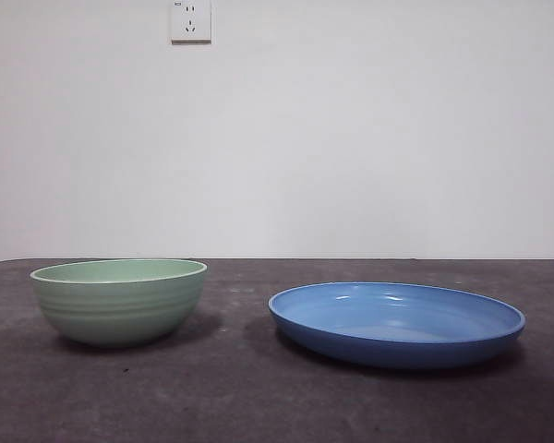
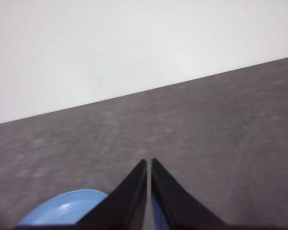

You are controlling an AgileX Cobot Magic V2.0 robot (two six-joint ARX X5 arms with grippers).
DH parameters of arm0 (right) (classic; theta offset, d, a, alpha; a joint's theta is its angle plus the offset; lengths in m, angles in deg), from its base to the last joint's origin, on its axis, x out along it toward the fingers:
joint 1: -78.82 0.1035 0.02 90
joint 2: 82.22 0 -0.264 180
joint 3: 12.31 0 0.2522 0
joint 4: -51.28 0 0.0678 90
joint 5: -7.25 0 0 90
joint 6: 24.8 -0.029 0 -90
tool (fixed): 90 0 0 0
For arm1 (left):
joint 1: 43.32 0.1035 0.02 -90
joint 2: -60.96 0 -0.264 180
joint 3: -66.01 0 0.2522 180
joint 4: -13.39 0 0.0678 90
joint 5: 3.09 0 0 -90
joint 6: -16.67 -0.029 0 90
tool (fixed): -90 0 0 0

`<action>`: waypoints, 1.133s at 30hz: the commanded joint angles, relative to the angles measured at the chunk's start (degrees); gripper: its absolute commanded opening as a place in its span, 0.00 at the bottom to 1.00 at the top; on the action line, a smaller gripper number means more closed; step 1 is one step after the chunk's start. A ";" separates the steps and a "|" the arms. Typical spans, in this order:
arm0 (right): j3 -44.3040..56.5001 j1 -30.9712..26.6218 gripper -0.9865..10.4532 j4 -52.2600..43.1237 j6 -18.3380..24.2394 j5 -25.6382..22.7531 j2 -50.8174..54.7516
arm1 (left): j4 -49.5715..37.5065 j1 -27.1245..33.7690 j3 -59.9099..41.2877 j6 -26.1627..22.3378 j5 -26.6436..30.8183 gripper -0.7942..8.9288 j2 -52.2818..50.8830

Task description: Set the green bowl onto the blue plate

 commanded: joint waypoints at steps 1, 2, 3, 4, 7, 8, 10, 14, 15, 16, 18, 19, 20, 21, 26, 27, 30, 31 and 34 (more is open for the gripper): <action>-4.39 0.46 0.10 1.31 -1.53 3.19 -2.67 | 0.76 -0.17 5.03 0.59 -1.79 0.10 3.19; -6.01 0.52 0.10 2.45 -1.53 4.57 -4.00 | 1.46 -0.20 6.84 0.61 -2.73 0.10 4.66; -7.37 0.57 0.10 3.50 -1.53 5.57 -5.16 | 2.23 -0.20 8.52 0.59 -3.61 0.10 5.88; -9.11 0.61 0.10 4.94 -1.51 6.82 -6.64 | 3.23 -0.22 10.80 0.59 -4.68 0.10 7.54; -13.64 0.61 0.10 8.17 -1.16 10.36 -10.67 | 5.77 -0.35 16.72 0.59 -7.67 0.10 11.72; -14.91 0.61 0.10 8.92 -1.11 11.41 -11.78 | 6.40 -0.55 18.36 0.59 -8.26 0.10 12.81; -17.51 0.61 0.10 10.05 -1.05 14.10 -14.25 | 7.67 -1.14 21.79 0.63 -9.33 0.10 14.88; -22.64 0.63 0.10 12.24 -0.70 20.41 -19.23 | 10.84 -2.80 28.33 0.79 -12.09 0.10 18.64; -23.76 0.63 0.10 12.87 -0.59 21.51 -20.28 | 11.78 -3.15 29.68 0.79 -13.22 0.10 19.43; -25.00 0.63 0.10 13.66 -0.46 22.29 -21.49 | 13.22 -3.61 31.47 0.77 -15.02 0.10 20.44; -27.43 0.70 0.10 15.47 0.11 23.50 -23.56 | 16.46 -4.28 34.80 0.77 -18.03 0.10 22.32; -29.07 0.83 0.10 17.03 1.01 24.37 -24.83 | 18.91 -4.63 36.98 0.77 -19.82 0.10 23.65; -30.27 1.03 0.10 18.23 1.68 24.85 -25.75 | 20.92 -4.85 38.62 0.77 -21.20 0.10 24.63; -31.47 1.22 0.10 19.54 2.36 25.18 -26.62 | 22.95 -5.05 40.17 0.77 -22.58 0.10 25.62; -37.11 3.06 0.10 27.61 5.38 26.49 -30.53 | 30.05 -5.95 45.72 0.72 -28.70 0.10 29.75; -37.70 3.43 0.10 28.79 6.03 26.49 -30.95 | 30.10 -5.99 45.90 0.72 -29.31 0.10 30.05; -38.29 4.70 0.10 30.77 7.06 26.97 -31.26 | 30.10 -6.03 45.92 0.00 -29.46 0.10 30.56; -38.29 5.14 0.10 31.08 7.06 27.08 -31.23 | 30.10 -6.03 45.92 -0.85 -29.46 0.10 30.80; -38.29 5.95 0.10 31.43 7.08 27.19 -31.08 | 30.34 -6.03 45.92 -1.27 -29.46 0.10 31.34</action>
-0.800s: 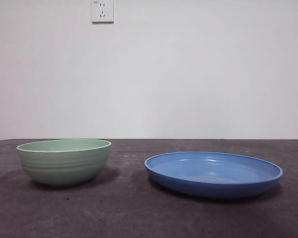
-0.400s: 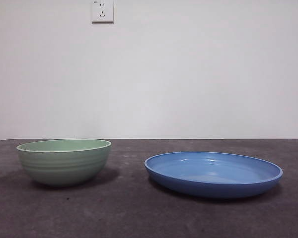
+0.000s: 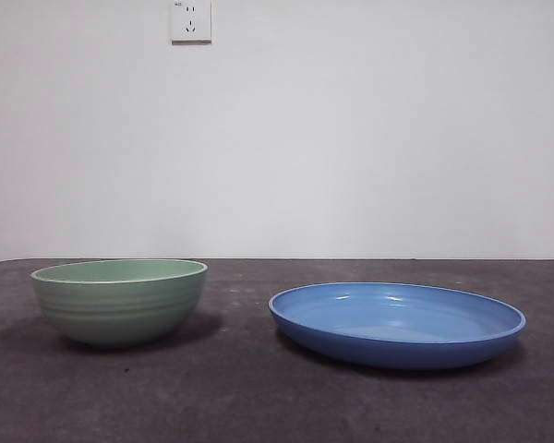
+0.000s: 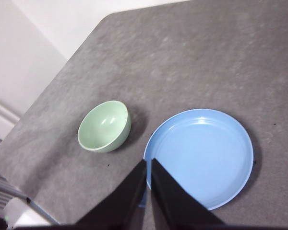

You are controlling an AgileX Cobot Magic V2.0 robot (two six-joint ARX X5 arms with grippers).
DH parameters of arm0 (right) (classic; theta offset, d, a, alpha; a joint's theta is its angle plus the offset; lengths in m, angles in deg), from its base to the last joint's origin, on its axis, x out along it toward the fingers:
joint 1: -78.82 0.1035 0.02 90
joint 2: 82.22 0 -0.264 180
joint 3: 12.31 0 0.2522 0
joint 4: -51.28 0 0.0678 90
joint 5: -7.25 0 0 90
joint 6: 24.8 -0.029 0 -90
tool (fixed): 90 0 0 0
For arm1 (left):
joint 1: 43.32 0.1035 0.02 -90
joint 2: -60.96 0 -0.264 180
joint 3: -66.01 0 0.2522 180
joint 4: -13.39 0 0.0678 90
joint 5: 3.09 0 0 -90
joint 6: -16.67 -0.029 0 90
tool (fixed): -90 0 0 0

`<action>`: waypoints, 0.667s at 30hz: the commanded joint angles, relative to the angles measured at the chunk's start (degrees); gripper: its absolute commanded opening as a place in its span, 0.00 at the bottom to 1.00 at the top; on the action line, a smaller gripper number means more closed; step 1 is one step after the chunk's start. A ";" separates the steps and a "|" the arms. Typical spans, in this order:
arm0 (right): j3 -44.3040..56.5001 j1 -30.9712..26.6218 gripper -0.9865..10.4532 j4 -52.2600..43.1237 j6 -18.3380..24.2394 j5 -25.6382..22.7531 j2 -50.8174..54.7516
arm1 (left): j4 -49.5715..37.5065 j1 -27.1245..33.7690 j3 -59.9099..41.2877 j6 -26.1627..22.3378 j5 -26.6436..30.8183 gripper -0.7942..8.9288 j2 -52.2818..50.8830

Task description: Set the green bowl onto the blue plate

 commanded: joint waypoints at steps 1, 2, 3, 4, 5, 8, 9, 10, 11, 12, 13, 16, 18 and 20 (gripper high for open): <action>-1.05 0.72 0.10 -0.37 1.11 0.15 -0.17 | 0.04 -0.13 1.31 -1.62 -0.50 0.10 0.79; -1.05 0.79 0.10 -0.37 1.11 0.15 -0.17 | 0.11 -0.13 1.31 -1.97 -0.50 0.11 0.98; -1.05 0.79 0.10 -0.35 1.11 0.15 -0.20 | 0.22 -0.13 1.31 -2.54 -0.50 0.11 1.11; -1.05 0.79 0.10 -0.37 1.09 0.13 -0.20 | 0.28 -0.15 1.31 -2.75 -0.50 0.11 1.33; -1.05 0.79 0.10 -0.37 1.05 0.15 -0.20 | 0.39 -0.15 1.31 -2.75 -0.50 0.11 1.40; -1.05 0.79 0.10 -0.35 0.90 0.20 -0.20 | 0.55 -0.17 1.31 -2.78 -0.50 0.11 1.68; -1.05 0.79 0.10 -0.35 0.90 0.20 -0.20 | 0.59 -0.17 1.31 -2.91 -0.50 0.11 1.75; -1.05 0.79 0.10 -0.35 0.92 0.20 -0.20 | 0.59 -0.17 1.31 -2.97 -0.50 0.11 1.77; -1.05 0.79 0.10 -0.33 0.90 0.20 -0.20 | 0.59 -0.17 1.31 -3.13 -0.50 0.12 1.79; -1.05 0.79 0.11 -0.33 0.92 0.20 -0.20 | 0.59 -0.17 1.31 -3.10 -0.50 0.15 1.88; -1.05 0.79 0.15 -0.33 0.90 0.17 -0.22 | 0.57 -0.17 1.31 -3.10 -0.50 0.20 2.05; -1.05 0.79 0.36 -0.33 0.87 0.17 -0.22 | 0.55 -0.17 1.31 -3.10 -0.48 0.41 2.38; -1.05 0.79 0.50 -0.33 0.85 0.17 -0.22 | 0.52 -0.17 1.31 -3.10 -0.46 0.54 2.56; -1.05 0.79 0.60 -0.33 0.85 0.17 -0.22 | 0.46 -0.17 1.31 -3.10 -0.46 0.62 2.86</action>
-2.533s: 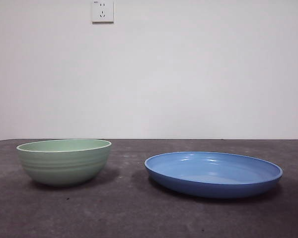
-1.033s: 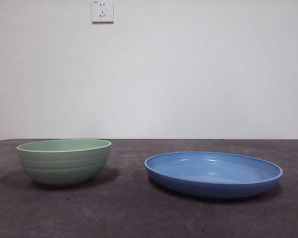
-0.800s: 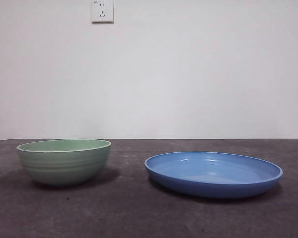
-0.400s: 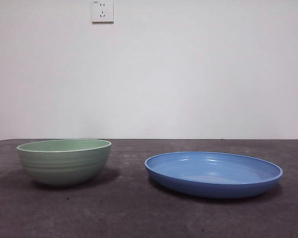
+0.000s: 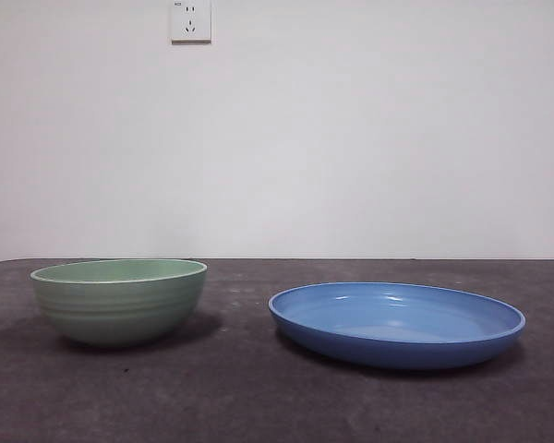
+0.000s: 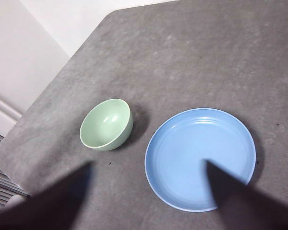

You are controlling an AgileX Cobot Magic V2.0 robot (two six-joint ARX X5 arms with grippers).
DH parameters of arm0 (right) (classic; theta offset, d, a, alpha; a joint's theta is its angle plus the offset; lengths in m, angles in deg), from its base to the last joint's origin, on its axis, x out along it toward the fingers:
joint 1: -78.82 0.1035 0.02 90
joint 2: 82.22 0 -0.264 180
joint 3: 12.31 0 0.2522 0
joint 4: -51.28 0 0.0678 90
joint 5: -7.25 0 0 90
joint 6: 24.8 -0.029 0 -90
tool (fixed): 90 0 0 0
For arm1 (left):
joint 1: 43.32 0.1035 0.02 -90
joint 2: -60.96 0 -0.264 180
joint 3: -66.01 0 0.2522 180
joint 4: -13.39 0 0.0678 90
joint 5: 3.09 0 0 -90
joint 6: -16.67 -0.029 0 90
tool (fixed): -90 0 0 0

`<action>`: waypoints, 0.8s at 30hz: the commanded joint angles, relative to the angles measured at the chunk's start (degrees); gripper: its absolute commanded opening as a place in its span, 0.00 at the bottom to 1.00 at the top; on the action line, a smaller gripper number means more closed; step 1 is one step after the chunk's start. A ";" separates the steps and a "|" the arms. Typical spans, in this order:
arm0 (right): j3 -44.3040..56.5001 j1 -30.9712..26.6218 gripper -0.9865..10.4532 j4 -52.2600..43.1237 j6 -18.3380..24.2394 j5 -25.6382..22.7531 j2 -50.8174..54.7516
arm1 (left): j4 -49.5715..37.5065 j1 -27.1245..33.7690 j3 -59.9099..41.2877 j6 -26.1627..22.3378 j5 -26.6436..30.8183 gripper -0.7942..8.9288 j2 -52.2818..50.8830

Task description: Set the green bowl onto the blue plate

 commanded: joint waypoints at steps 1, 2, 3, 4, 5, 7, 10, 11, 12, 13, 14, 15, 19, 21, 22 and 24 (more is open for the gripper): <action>-1.05 0.20 0.62 -0.33 0.66 0.15 -0.22 | -0.63 -0.17 1.29 -0.87 -0.44 0.64 0.66; -1.05 0.20 0.62 -0.33 0.66 0.15 -0.22 | -0.68 -0.22 1.29 -0.90 -0.44 0.64 0.92; -1.05 0.20 0.62 -0.33 0.66 0.15 -0.22 | -0.68 -0.22 1.29 -0.92 -0.44 0.64 0.96; -1.05 0.20 0.62 -0.33 0.66 0.15 -0.22 | -0.68 -0.22 1.29 -0.96 -0.44 0.64 1.16; -1.05 0.20 0.62 -0.31 0.66 0.15 -0.22 | -0.68 -0.22 1.29 -1.46 -0.44 0.64 1.36; -1.05 0.20 0.62 -0.24 0.66 0.15 -0.22 | -0.66 -0.22 1.29 -2.67 -0.42 0.64 1.77; -1.05 0.20 0.62 -0.24 0.66 0.17 -0.22 | -0.63 -0.22 1.29 -4.13 -0.37 0.64 2.91; -1.05 0.20 0.62 -0.26 0.66 0.17 -0.20 | -0.63 -0.22 1.29 -4.42 0.00 0.63 3.45; -1.05 0.20 0.62 -0.26 0.66 0.17 -0.20 | -0.63 -0.22 1.29 -4.59 0.68 0.63 4.07; -1.05 0.20 0.62 -0.24 0.61 0.17 -0.20 | -0.61 -0.22 1.29 -4.72 1.88 0.63 4.85; -1.05 0.20 0.62 -0.24 0.46 0.20 -0.17 | -0.57 -0.22 1.29 -4.74 3.28 0.63 5.73; -1.05 0.20 0.62 -0.24 0.44 0.20 -0.17 | -0.52 -0.22 1.29 -4.74 4.57 0.63 6.69; -1.05 0.20 0.62 -0.24 0.44 0.17 -0.17 | 0.76 -0.22 1.29 -4.76 8.02 0.63 11.56; -1.05 0.20 0.62 -0.24 0.44 0.20 -0.17 | 1.79 -0.22 1.29 -4.79 9.20 0.63 14.49; -1.05 0.20 0.62 -0.26 0.46 0.20 -0.17 | 2.12 -0.22 1.29 -4.79 9.86 0.63 16.15; -1.05 0.20 0.62 -0.24 0.44 0.20 -0.17 | 2.38 -0.22 1.29 -4.92 10.51 0.63 19.50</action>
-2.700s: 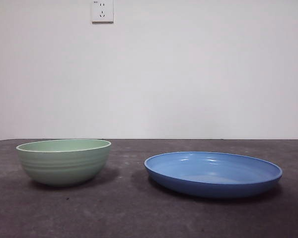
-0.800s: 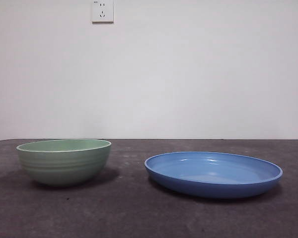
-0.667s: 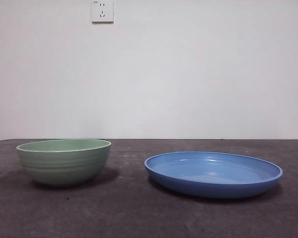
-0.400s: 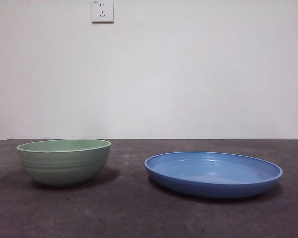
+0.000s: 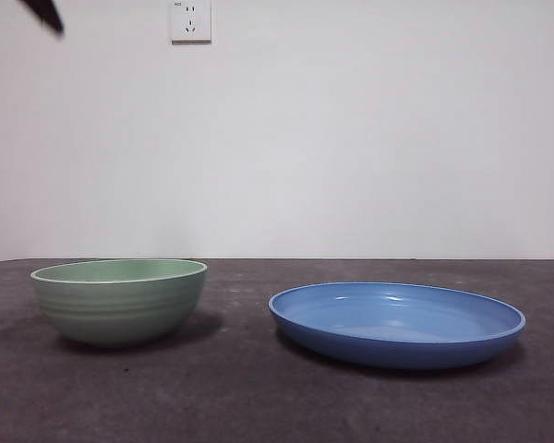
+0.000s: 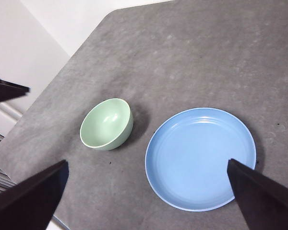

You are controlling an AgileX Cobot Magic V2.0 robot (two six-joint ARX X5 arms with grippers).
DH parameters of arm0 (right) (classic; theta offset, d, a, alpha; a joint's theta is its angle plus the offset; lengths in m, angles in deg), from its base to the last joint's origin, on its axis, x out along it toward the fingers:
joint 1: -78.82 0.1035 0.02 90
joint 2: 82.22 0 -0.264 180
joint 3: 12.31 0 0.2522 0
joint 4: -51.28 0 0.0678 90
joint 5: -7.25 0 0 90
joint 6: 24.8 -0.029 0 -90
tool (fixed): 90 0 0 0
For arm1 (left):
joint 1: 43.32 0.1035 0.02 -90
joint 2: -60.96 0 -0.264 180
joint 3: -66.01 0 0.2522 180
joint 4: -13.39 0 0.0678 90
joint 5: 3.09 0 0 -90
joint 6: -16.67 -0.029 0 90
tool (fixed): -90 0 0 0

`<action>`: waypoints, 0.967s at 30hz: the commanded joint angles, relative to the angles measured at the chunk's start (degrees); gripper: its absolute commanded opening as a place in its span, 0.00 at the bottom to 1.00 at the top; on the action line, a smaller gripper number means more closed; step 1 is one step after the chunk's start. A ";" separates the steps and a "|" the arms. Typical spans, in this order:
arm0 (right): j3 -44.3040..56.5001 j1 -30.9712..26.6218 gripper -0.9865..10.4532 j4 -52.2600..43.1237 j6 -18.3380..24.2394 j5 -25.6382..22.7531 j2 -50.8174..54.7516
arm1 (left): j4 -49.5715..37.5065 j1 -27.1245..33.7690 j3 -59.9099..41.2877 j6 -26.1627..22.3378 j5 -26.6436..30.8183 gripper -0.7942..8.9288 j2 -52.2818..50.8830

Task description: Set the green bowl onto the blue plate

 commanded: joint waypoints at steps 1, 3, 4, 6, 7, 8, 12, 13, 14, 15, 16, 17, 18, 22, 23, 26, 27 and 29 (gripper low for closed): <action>-1.05 0.20 0.62 -0.33 0.42 0.13 -0.17 | -0.22 -0.15 1.29 -1.11 0.74 0.63 4.96; -1.05 0.20 0.62 -0.35 0.42 0.13 -0.17 | -0.46 -0.15 1.29 -1.11 0.74 0.63 8.37; -1.05 0.20 0.62 -0.33 0.42 0.13 -0.17 | -0.63 -0.15 1.29 -1.11 0.74 0.63 10.16; -1.05 0.20 0.62 -0.33 0.42 0.13 -0.17 | -0.83 -0.15 1.29 -1.11 0.76 0.63 13.44; -1.05 0.20 0.62 -0.33 0.42 0.11 -0.17 | -0.98 -0.15 1.29 -1.11 0.76 0.63 15.17; -1.05 0.20 0.62 -0.33 0.42 0.13 -0.17 | -1.09 -0.15 1.29 -1.11 0.76 0.63 16.92; -1.05 0.20 0.62 -0.33 0.42 0.11 -0.17 | -2.51 -0.15 1.29 -1.09 0.76 0.63 22.51; -1.05 0.20 0.62 -0.33 0.42 0.13 -0.17 | -3.02 -0.15 1.29 -1.09 0.76 0.63 23.80; -1.05 0.20 0.62 -0.33 0.42 0.11 -0.17 | -3.56 -0.15 1.29 -1.09 0.79 0.63 25.07; -1.05 0.20 0.62 -0.33 0.42 0.11 -0.17 | -3.93 -0.15 1.29 -1.07 0.79 0.63 26.01; -1.05 0.20 0.62 -0.33 0.42 0.11 -0.17 | -4.37 -0.15 1.29 -1.07 0.81 0.63 27.04; -1.05 0.20 0.62 -0.33 0.42 0.11 -0.17 | -4.92 -0.15 1.29 -1.09 0.85 0.63 28.06; -1.05 0.20 0.62 -0.33 0.42 0.11 -0.17 | -5.38 -0.15 1.29 -1.03 0.92 0.63 28.92; -1.05 0.20 0.62 -0.33 0.42 0.11 -0.17 | -6.88 -0.22 1.29 -0.94 1.07 0.63 32.02; -1.05 0.20 0.62 -0.33 0.44 0.11 -0.17 | -7.17 -0.31 1.29 -0.92 1.18 0.63 32.68; -1.05 0.20 0.62 -0.33 0.44 0.11 -0.17 | -7.96 -0.50 1.29 -0.90 1.40 0.62 34.16; -1.05 0.20 0.62 -0.33 0.44 0.11 -0.17 | -8.22 -0.55 1.29 -0.90 1.38 0.62 34.60; -1.05 0.20 0.62 -0.33 0.44 0.09 -0.17 | -8.48 -0.66 1.29 -0.87 1.38 0.61 35.28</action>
